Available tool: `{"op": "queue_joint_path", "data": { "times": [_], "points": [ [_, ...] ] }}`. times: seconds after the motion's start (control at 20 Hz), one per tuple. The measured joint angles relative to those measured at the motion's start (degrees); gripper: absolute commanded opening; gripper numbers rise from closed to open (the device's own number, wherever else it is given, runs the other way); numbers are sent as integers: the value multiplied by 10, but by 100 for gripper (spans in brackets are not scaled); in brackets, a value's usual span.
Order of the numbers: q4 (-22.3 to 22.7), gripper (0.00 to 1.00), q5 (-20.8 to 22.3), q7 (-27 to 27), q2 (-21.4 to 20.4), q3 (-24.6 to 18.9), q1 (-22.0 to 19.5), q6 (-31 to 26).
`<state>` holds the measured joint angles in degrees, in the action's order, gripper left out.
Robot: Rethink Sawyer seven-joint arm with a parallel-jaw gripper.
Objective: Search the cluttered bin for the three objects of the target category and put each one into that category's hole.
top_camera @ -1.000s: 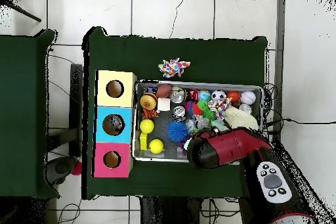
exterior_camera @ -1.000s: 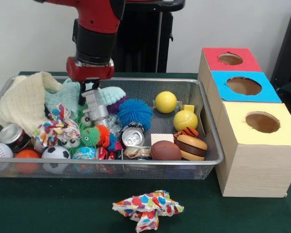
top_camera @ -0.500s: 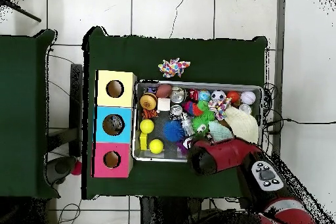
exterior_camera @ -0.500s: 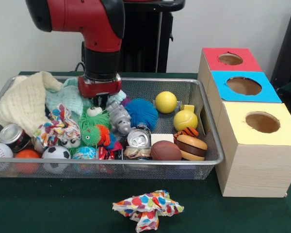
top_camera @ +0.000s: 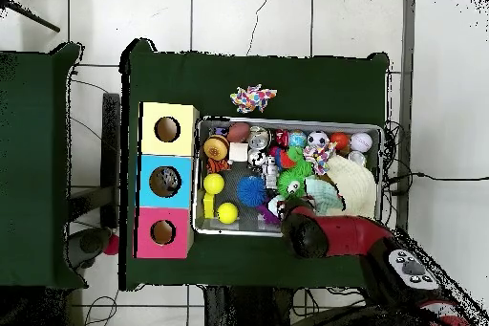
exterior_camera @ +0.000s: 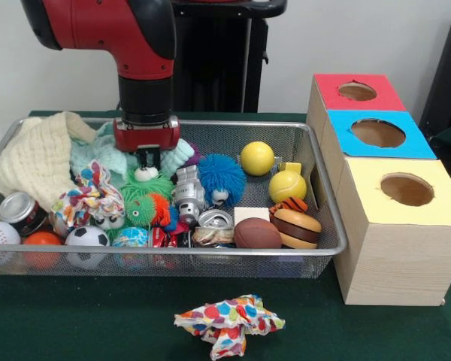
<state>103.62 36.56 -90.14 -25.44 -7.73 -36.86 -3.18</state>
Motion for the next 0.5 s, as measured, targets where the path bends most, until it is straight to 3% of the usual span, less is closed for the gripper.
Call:
{"op": "queue_joint_path", "data": {
  "times": [0.5],
  "points": [
    [35,0,-85,0,8,-48,-61,0]
  ]
}}
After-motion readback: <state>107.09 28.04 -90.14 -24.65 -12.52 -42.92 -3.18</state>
